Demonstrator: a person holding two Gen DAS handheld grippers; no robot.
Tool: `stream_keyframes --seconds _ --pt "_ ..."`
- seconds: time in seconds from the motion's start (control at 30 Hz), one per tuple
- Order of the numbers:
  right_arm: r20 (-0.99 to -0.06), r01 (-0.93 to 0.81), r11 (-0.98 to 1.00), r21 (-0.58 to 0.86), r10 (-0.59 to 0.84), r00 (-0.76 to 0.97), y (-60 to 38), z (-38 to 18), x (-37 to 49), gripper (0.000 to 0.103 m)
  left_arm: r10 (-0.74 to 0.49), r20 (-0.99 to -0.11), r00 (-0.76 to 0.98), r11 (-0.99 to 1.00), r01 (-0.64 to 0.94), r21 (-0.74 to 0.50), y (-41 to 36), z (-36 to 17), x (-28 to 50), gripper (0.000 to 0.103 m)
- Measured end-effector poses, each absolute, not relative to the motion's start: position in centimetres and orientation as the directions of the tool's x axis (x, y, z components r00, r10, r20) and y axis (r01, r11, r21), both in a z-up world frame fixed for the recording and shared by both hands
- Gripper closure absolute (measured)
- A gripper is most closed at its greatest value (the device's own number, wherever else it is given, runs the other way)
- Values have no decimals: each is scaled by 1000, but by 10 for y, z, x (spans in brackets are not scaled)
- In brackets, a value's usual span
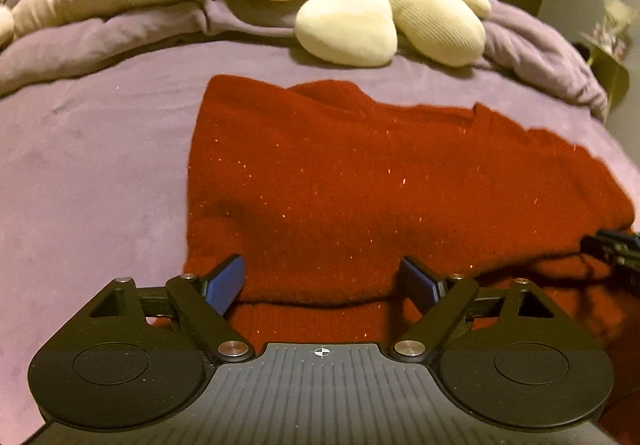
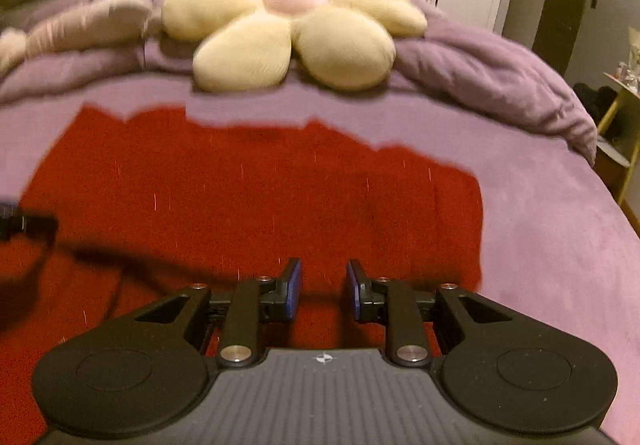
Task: Fold small clothes
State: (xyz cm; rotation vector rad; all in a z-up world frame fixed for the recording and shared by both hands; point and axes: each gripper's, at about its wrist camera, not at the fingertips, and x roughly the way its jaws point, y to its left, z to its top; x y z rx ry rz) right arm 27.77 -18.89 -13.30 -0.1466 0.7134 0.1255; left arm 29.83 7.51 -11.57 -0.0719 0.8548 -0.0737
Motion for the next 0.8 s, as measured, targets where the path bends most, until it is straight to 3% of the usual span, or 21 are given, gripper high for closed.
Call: stream_keyframes --seconds 0.07,0.17,0.53,0.63,0.7,0.8 --pt "-701 -141 988 -66 54 711 -196 -150 278 80 -74 -757 650 997 36 -67 70 -116 300 13" --pt "-679 -123 992 -20 76 730 -205 -156 277 80 -69 -765 641 997 32 -64 69 -115 302 12" --pt "-684 -111 990 -85 24 729 -194 -156 291 76 -50 -774 631 999 32 -39 68 -116 298 9" --pt "-682 -154 985 -74 63 729 -195 -149 263 68 -62 -787 614 998 32 -54 74 -114 282 9" --pt "-706 -179 983 -48 94 702 -199 -147 234 46 -99 -777 622 994 30 -103 85 -111 258 9" --pt "-715 -196 981 -6 133 687 -210 -145 174 45 -138 -764 630 989 49 -137 105 -107 209 9"
